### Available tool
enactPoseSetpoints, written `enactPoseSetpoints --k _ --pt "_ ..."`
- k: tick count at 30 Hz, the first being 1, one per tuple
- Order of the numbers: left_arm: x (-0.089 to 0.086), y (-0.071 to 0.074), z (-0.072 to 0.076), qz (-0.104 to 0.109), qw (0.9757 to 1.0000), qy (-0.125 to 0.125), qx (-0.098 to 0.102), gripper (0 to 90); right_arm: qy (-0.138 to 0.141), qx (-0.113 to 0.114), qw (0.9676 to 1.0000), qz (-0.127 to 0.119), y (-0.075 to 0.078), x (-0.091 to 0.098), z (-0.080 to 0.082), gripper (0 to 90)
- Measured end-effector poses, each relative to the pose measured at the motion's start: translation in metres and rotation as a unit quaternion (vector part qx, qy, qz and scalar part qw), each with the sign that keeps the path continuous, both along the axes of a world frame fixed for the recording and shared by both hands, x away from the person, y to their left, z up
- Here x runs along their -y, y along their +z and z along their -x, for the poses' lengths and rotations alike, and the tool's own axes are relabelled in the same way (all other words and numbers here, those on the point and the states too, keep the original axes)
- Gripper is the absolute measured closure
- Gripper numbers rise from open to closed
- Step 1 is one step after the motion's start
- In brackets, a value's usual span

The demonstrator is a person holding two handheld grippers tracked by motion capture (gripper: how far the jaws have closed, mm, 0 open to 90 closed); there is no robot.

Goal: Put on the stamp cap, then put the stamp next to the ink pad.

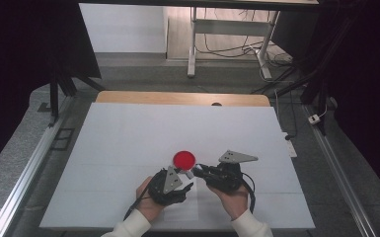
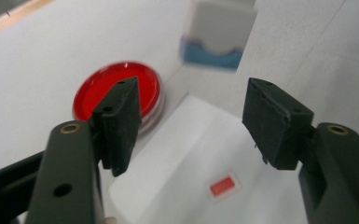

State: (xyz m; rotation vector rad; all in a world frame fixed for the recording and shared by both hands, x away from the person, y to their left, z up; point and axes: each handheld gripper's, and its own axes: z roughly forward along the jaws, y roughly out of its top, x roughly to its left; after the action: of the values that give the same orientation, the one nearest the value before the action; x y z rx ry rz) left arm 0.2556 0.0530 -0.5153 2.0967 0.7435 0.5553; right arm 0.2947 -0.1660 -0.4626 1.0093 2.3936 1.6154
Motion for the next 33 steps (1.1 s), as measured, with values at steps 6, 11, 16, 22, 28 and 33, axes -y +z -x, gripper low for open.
enactPoseSetpoints --k 6,11,16,22,28,33 --pt "-0.03 0.004 0.008 0.017 0.9988 0.004 -0.045 33.2 -0.004 0.004 1.0 -0.002 0.001 0.005 -0.003 75.0" --pt "-0.059 0.006 0.02 0.027 0.9976 0.019 -0.061 33.3 -0.005 0.006 1.0 0.001 0.0 0.007 -0.005 75.0" --pt "-0.087 0.009 0.033 0.039 0.9964 0.044 -0.062 33.3 -0.006 0.01 0.9999 0.004 0.0 0.009 -0.008 75.0" --pt "-0.111 0.009 0.039 0.042 0.9955 0.067 -0.052 32.2 -0.007 0.014 0.9998 0.01 0.0 0.01 -0.011 75.0" --pt "-0.125 0.008 0.041 0.048 0.994 0.083 -0.053 32.1 -0.013 0.019 0.9996 0.016 0.001 0.014 -0.015 75.0" --pt "-0.136 0.007 0.046 0.053 0.993 0.09 -0.055 32.1 -0.019 0.027 0.9992 0.024 0.002 0.018 -0.018 75.0"
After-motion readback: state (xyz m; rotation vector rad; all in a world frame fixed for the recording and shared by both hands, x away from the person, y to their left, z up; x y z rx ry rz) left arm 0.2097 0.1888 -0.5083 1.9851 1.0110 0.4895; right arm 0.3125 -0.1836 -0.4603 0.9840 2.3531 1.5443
